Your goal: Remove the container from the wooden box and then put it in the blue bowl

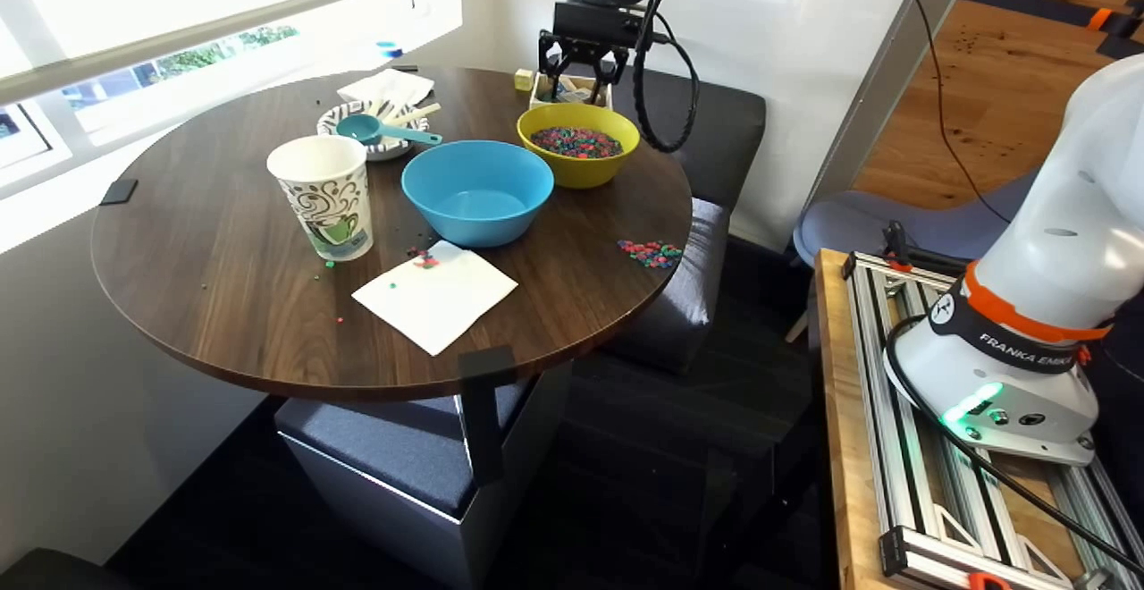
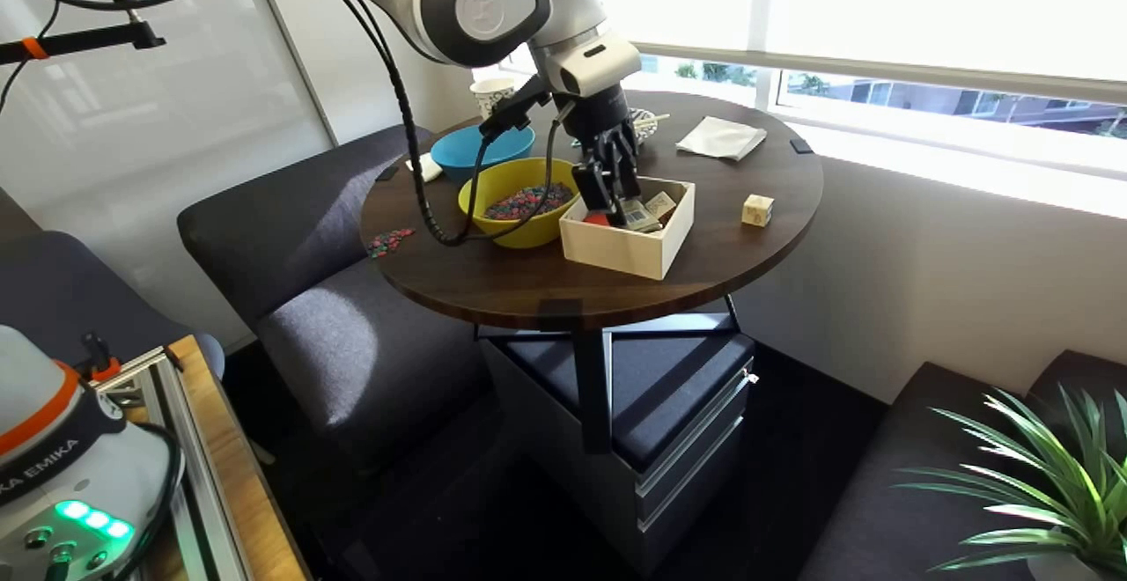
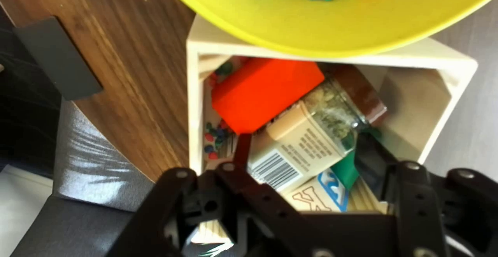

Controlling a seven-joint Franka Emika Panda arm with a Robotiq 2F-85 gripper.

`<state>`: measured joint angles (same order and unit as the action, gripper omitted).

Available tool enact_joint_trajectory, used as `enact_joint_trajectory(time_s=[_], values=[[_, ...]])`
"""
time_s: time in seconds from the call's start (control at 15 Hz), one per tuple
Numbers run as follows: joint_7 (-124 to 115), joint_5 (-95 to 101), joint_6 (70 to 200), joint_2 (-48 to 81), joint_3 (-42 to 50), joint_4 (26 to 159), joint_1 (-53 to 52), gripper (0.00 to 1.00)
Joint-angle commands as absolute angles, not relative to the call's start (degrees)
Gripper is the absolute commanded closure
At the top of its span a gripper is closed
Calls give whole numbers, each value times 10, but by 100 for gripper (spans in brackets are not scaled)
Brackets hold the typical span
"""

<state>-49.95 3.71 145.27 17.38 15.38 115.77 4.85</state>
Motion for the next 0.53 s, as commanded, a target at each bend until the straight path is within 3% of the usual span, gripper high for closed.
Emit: enact_joint_trajectory(time_s=[0.0, 0.13, 0.2, 0.27, 0.47], values=[[-544, 70, 1426, 190, 163, 1146, 30, 63], [-558, 87, 1420, 193, 163, 1142, 24, 79], [-563, 92, 1415, 194, 161, 1139, 23, 71], [-568, 96, 1411, 194, 160, 1138, 21, 51], [-578, 91, 1399, 189, 157, 1132, 25, 39]])
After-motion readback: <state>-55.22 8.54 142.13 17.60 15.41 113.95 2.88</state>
